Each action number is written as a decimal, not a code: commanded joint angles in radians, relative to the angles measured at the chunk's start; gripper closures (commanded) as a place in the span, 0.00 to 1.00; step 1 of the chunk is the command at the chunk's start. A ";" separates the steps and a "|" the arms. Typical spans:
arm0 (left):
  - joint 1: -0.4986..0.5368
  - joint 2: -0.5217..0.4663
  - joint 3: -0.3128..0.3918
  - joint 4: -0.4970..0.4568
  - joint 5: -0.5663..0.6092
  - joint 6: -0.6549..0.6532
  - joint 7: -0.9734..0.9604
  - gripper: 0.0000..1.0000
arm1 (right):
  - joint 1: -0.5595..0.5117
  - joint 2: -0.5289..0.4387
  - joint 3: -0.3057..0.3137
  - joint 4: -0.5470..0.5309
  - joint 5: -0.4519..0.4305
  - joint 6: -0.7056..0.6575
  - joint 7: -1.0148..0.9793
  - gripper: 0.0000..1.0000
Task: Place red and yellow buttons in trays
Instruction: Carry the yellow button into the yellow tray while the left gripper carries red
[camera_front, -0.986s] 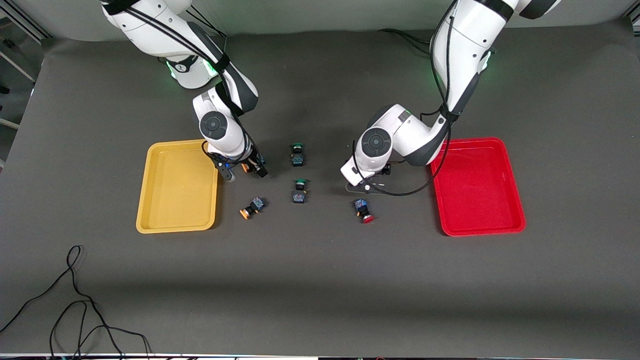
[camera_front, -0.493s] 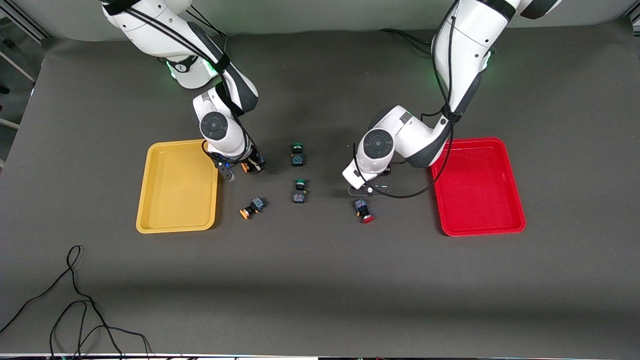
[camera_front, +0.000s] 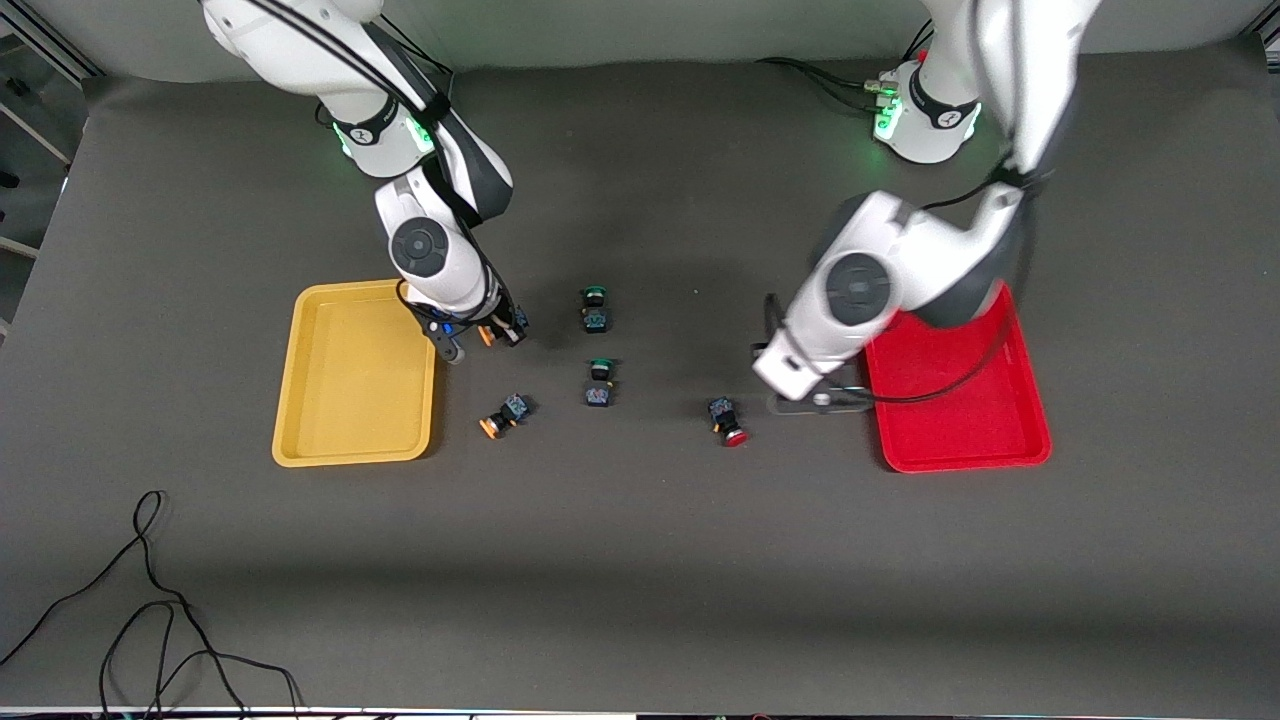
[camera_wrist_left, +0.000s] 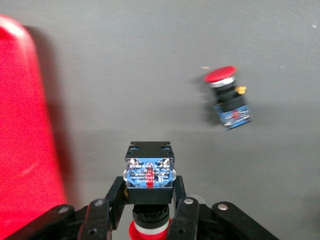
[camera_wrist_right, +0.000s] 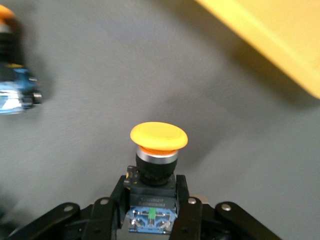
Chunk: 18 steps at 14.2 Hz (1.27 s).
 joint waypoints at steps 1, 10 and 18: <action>0.127 -0.070 -0.001 -0.045 -0.026 -0.103 0.184 0.99 | -0.066 -0.153 -0.008 0.047 0.011 -0.211 -0.096 0.70; 0.373 0.029 0.002 -0.261 0.109 0.234 0.379 0.93 | -0.202 -0.290 -0.331 -0.101 0.107 -0.307 -0.754 0.71; 0.355 -0.010 -0.007 -0.165 0.106 0.086 0.356 0.00 | -0.200 -0.077 -0.336 -0.233 0.107 0.080 -0.811 0.70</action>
